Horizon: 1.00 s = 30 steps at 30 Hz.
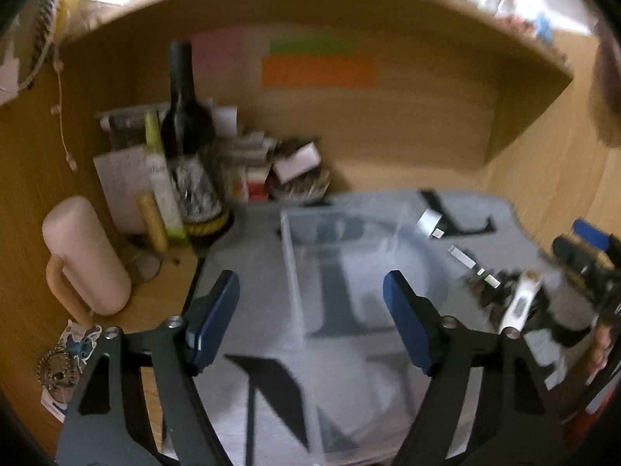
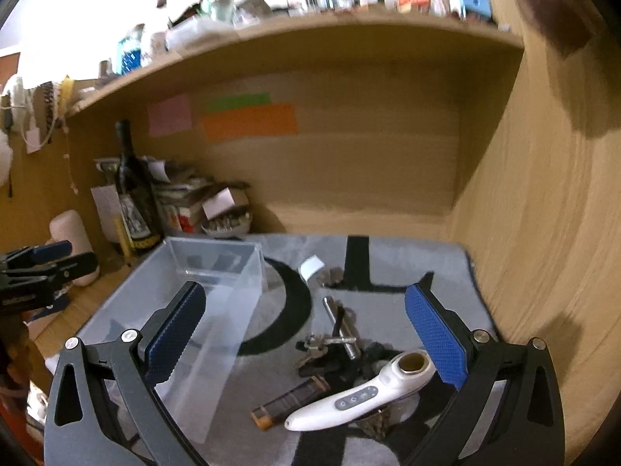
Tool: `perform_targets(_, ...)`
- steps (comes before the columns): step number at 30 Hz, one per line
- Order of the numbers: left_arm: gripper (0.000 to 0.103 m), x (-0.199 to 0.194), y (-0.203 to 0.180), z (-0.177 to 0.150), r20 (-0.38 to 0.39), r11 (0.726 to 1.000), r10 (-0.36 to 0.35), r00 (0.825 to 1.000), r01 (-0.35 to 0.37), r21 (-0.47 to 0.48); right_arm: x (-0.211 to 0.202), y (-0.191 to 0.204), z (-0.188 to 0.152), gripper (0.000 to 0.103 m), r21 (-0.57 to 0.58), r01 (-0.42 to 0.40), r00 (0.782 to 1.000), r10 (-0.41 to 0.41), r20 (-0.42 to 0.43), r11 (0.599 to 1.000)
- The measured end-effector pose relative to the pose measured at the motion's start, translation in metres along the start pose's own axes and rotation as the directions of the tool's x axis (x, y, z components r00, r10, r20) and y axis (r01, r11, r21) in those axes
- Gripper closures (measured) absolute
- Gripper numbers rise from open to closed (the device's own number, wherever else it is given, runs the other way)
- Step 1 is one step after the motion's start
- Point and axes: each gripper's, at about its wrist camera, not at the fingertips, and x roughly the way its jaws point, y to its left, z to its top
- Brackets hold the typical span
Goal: Organize rigid objects
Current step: 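Reach the right gripper down and grasp the white plug adapter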
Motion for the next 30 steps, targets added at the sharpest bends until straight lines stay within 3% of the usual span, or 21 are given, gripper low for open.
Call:
perform_targets(3, 0.032, 0.013, 0.011, -0.003, -0.061, 1.0, -0.021, 0.998, 0.02, -0.017, 0.015, -0.002, -0.001, 0.0, 0.001, 0.0, 0.999, 0.0, -0.045, 1.0)
perform_targets(8, 0.048, 0.034, 0.02, -0.006, -0.167, 0.998, -0.051, 0.985, 0.047, -0.028, 0.043, 0.003, 0.0, 0.01, -0.056, -0.004, 0.993, -0.002, -0.118, 0.998)
perform_targets(12, 0.062, 0.051, 0.024, -0.006, -0.244, 0.994, -0.106, 0.964, 0.097, -0.049, 0.068, 0.002, 0.008, 0.019, -0.089, -0.02, 0.983, 0.004, -0.182, 0.996)
perform_targets(14, 0.076, 0.059, 0.025, -0.007, -0.276, 0.99, -0.137, 0.951, 0.123, -0.069, 0.081, 0.001, 0.013, 0.027, -0.091, -0.032, 0.975, 0.012, -0.22, 0.995)
perform_targets(19, 0.089, 0.072, 0.02, -0.008, -0.338, 0.986, -0.169, 0.926, 0.159, -0.056, 0.125, -0.016, 0.024, 0.04, -0.06, -0.045, 0.945, 0.023, -0.325, 0.997)
perform_targets(24, 0.091, 0.08, 0.024, -0.007, -0.35, 0.984, -0.181, 0.919, 0.169, -0.064, 0.16, -0.025, 0.027, 0.041, -0.047, -0.043, 0.923, 0.022, -0.383, 0.998)
perform_targets(30, 0.091, 0.078, 0.025, -0.009, -0.322, 0.983, -0.184, 0.929, 0.175, -0.057, 0.208, -0.016, 0.028, 0.041, -0.099, -0.054, 0.882, 0.001, -0.472, 0.994)
